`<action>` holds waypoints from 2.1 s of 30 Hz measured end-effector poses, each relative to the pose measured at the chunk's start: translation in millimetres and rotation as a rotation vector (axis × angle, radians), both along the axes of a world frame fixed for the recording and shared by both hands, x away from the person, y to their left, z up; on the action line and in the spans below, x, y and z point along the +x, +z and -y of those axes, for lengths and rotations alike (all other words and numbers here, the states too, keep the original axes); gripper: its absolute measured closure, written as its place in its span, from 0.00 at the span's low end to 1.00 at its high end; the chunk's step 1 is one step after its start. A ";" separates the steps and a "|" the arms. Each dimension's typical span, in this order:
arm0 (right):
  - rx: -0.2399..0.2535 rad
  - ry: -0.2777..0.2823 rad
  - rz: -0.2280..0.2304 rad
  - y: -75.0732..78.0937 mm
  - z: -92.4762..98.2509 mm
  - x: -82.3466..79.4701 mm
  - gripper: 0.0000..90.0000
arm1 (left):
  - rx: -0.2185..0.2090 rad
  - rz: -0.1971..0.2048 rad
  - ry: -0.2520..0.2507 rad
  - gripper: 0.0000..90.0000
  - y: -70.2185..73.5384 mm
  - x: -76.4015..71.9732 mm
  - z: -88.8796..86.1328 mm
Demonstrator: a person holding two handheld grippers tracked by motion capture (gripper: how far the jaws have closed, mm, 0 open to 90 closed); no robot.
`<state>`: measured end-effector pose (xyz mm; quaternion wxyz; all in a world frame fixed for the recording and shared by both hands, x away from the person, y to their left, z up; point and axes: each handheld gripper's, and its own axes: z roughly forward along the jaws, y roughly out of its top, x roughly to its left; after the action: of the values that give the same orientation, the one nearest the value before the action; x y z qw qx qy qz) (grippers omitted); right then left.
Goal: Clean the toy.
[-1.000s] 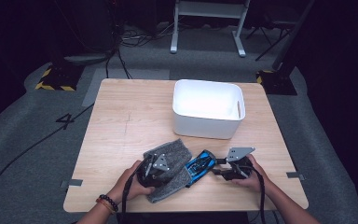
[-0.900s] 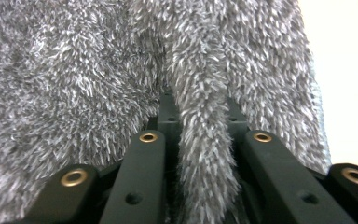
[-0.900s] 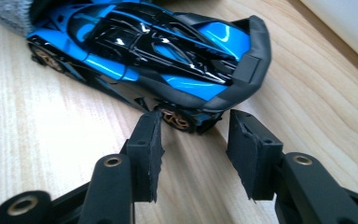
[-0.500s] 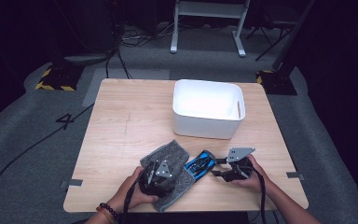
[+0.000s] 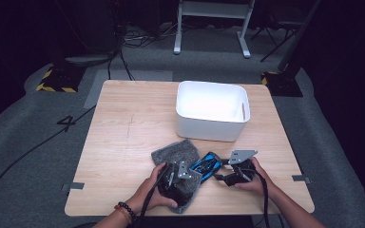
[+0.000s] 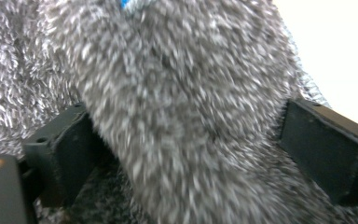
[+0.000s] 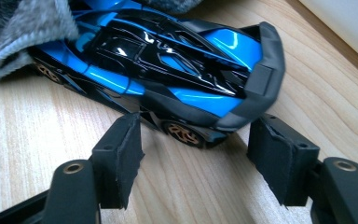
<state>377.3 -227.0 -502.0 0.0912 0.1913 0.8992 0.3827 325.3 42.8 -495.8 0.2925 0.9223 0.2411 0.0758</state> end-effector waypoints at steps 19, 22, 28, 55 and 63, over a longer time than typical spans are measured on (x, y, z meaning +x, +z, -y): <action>0.001 0.079 -0.018 1.9 7.0 -2.0 0.47 | 0.038 0.048 0.158 0.00 1.2 31.8 -19.8; 0.009 0.112 -0.044 2.7 6.8 -3.7 0.47 | 0.035 0.039 0.192 0.00 1.1 43.0 -27.9; -0.017 0.134 -0.002 6.0 6.6 -4.2 0.40 | 0.033 0.047 0.248 0.01 0.8 60.4 -38.8; -0.006 0.070 -0.012 9.1 -24.1 30.0 0.26 | 0.012 0.060 0.207 0.20 6.4 71.7 -51.7; -0.021 0.078 -0.044 12.5 -17.7 28.9 0.27 | -0.002 0.126 0.080 0.18 13.4 53.0 -51.7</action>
<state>406.2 -209.3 -489.5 0.0583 0.1633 0.9119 0.3720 378.3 94.5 -482.3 0.3046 0.9051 0.2587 0.1452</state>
